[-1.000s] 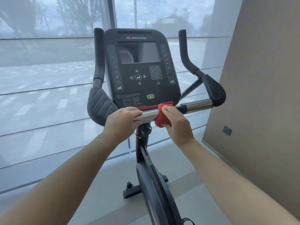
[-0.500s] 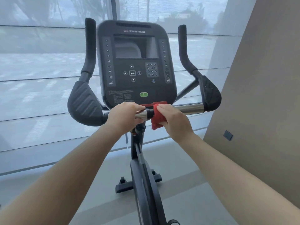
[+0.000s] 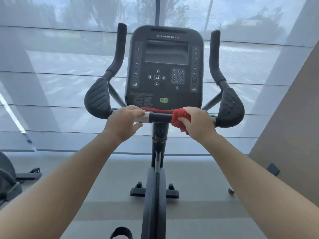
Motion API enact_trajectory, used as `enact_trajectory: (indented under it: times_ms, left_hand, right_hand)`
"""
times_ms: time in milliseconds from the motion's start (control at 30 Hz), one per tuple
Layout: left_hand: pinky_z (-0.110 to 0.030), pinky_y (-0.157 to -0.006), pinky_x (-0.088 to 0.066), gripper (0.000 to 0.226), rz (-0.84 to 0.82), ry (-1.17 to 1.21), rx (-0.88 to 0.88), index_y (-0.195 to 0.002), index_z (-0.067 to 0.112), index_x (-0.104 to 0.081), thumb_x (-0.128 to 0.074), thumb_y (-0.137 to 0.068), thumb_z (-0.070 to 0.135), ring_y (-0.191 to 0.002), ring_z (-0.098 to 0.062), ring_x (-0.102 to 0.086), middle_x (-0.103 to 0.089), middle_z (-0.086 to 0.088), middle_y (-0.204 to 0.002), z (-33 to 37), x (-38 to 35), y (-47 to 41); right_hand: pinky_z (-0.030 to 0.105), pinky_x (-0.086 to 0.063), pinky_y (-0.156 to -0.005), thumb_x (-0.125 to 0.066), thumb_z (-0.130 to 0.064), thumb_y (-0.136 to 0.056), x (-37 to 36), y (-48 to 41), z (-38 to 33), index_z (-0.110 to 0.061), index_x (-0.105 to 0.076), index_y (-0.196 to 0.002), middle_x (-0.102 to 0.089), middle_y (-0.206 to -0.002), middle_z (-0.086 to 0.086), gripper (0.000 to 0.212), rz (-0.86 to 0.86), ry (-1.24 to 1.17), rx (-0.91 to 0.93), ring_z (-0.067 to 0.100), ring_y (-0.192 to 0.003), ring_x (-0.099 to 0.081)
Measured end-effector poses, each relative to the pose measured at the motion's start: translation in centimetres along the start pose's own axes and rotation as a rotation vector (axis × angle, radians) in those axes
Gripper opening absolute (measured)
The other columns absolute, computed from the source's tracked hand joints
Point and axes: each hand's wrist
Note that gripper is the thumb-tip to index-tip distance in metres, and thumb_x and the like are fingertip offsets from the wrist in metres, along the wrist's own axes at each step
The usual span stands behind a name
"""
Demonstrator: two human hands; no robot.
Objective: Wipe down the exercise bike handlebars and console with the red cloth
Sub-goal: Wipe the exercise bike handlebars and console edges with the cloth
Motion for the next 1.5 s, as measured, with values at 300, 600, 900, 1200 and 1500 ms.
enact_trajectory:
  times_ms: [300, 600, 900, 1200, 1500]
  left_hand:
    - [-0.035, -0.094, -0.045, 0.050, -0.074, -0.049, 0.061, -0.130, 0.024, -0.051, -0.066, -0.083, 0.027, -0.115, -0.020, -0.050, -0.052, 0.006, -0.128, -1.6, 0.8, 0.6]
    - [-0.034, -0.088, -0.048, 0.048, -0.118, -0.047, -0.077, -0.131, 0.031, -0.049, -0.061, -0.085, 0.034, -0.112, -0.018, -0.053, -0.051, 0.009, -0.128, -3.1, 1.3, -0.5]
    - [-0.031, -0.092, -0.043, 0.055, -0.124, 0.047, -0.182, -0.134, 0.034, -0.046, -0.065, -0.082, 0.027, -0.116, -0.017, -0.051, -0.051, 0.007, -0.130, -4.7, 1.2, -0.8]
    - [-0.036, -0.092, -0.047, 0.050, -0.071, 0.040, -0.119, -0.130, 0.021, -0.053, -0.066, -0.082, 0.027, -0.114, -0.018, -0.051, -0.053, 0.006, -0.128, -2.9, 0.5, -0.4]
    - [-0.033, -0.094, -0.045, 0.051, -0.008, 0.055, 0.033, -0.130, 0.018, -0.051, -0.064, -0.083, 0.033, -0.115, -0.016, -0.050, -0.055, 0.006, -0.125, 9.0, -3.0, -2.0]
  right_hand:
    - [0.022, -0.035, -0.067, -0.058, -0.008, -0.083, -2.3, -0.8, -5.6, -0.028, -0.050, -0.064, -0.057, -0.080, -0.004, 0.029, -0.222, 0.034, 0.111, 0.013, -0.075, -0.046]
    - [0.032, -0.051, -0.073, -0.062, -0.014, -0.077, -2.0, -1.5, -6.3, -0.031, -0.064, -0.074, -0.063, -0.086, -0.006, 0.017, -0.247, 0.117, -0.082, 0.018, -0.077, -0.058]
    - [0.015, -0.046, -0.051, -0.059, -0.021, -0.088, -3.4, -2.6, -9.3, -0.019, -0.068, -0.100, -0.064, -0.080, -0.004, 0.015, -0.147, -0.110, -0.105, 0.016, -0.059, -0.058]
    - [0.010, -0.043, -0.036, -0.050, -0.007, -0.087, 1.3, -2.1, -5.8, -0.016, -0.067, -0.087, -0.066, -0.067, -0.002, 0.019, -0.385, 0.077, -0.041, 0.015, -0.048, -0.057]
    - [0.034, -0.055, -0.069, -0.058, -0.020, -0.086, 5.8, -1.3, 3.9, -0.018, -0.063, -0.093, -0.066, -0.092, -0.001, 0.008, -0.460, 0.140, 0.168, 0.018, -0.074, -0.062]
Point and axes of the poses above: each hand's wrist, its own y-axis away from the middle knuckle, its own x-axis out of the back of the hand, z = x × y
